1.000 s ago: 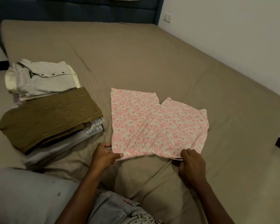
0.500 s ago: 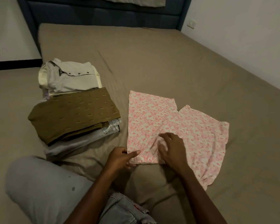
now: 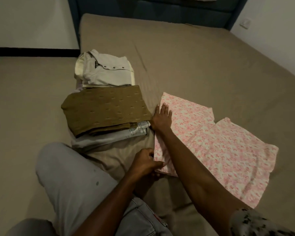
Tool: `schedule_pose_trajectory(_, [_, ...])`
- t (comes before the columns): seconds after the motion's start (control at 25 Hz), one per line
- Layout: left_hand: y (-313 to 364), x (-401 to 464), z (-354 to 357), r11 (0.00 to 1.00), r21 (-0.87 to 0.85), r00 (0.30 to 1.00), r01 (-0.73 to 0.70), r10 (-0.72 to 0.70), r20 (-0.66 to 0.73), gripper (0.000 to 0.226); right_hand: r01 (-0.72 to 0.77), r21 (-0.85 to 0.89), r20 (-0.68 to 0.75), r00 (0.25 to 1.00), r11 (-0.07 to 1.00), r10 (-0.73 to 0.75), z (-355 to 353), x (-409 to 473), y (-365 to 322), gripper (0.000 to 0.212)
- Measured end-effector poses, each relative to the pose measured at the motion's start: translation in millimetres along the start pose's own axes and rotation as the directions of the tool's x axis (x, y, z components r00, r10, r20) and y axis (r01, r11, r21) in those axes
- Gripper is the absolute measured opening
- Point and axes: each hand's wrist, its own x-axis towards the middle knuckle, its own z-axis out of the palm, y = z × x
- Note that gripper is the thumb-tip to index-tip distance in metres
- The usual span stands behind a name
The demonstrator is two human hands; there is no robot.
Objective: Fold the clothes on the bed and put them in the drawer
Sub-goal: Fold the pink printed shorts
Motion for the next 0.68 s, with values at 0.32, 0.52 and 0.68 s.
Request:
schedule_pose_trajectory(0.32, [30,-15,22,0.954,0.007,0.954,-0.300,0.300,0.023,0.058,0.117,0.597,-0.200,0.980,0.794,0.006,-49,-6,33,0.089])
schedule_pose_trajectory(0.52, [75,-17,84,0.830,0.225,0.859,-0.510,0.481,0.175,0.078,0.108,0.848,-0.300,0.905,0.519,0.301,-120,-61,137,0.066])
schedule_pose_trajectory(0.68, [81,-32,169,0.622,0.448,0.766,-0.642,0.495,0.410,0.076,0.105,0.909,-0.320,0.795,0.403,0.515,-123,-125,275,0.057])
